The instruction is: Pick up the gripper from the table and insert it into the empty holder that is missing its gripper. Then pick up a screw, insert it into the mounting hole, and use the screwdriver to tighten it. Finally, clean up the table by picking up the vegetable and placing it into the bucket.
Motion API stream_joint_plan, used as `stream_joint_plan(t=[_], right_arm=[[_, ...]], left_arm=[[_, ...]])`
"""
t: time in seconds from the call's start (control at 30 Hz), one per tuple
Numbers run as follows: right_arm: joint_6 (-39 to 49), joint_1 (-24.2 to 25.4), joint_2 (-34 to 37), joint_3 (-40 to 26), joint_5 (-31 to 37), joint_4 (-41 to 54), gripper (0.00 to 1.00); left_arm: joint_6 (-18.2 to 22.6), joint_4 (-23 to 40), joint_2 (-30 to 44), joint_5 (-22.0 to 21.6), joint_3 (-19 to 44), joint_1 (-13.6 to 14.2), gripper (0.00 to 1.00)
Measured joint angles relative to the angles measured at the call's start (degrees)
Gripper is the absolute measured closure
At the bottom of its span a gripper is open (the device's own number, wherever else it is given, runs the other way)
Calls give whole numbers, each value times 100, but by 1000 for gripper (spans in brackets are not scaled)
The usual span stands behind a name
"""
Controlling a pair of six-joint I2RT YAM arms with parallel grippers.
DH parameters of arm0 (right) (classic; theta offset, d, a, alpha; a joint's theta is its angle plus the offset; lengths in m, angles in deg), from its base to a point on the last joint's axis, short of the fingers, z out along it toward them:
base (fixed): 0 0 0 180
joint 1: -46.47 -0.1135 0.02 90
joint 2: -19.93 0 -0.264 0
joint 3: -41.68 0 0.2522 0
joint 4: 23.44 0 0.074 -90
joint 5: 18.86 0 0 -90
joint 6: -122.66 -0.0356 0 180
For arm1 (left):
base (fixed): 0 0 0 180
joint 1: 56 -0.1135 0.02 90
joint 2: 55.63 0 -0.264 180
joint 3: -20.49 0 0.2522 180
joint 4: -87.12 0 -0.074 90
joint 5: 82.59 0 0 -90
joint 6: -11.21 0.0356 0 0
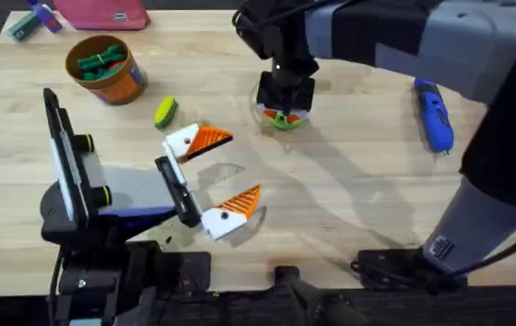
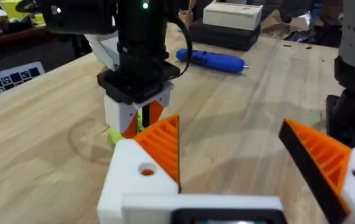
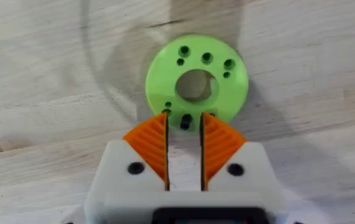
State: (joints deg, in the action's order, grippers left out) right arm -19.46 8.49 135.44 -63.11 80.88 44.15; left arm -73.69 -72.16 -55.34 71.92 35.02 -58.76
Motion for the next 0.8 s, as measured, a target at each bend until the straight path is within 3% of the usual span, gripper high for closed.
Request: stream_joint_plan(t=[0.33, 0.53, 0.8], right_arm=[[1, 0, 59, -11, 53, 17, 826], [-13, 0, 61, -11, 60, 15, 992], [-15, 0, 61, -11, 60, 12, 995]], left_arm=[[1, 0, 0, 0, 1, 0, 14], [0, 0, 0, 0, -1, 0, 14], [0, 0, 0, 0, -1, 0, 14]])
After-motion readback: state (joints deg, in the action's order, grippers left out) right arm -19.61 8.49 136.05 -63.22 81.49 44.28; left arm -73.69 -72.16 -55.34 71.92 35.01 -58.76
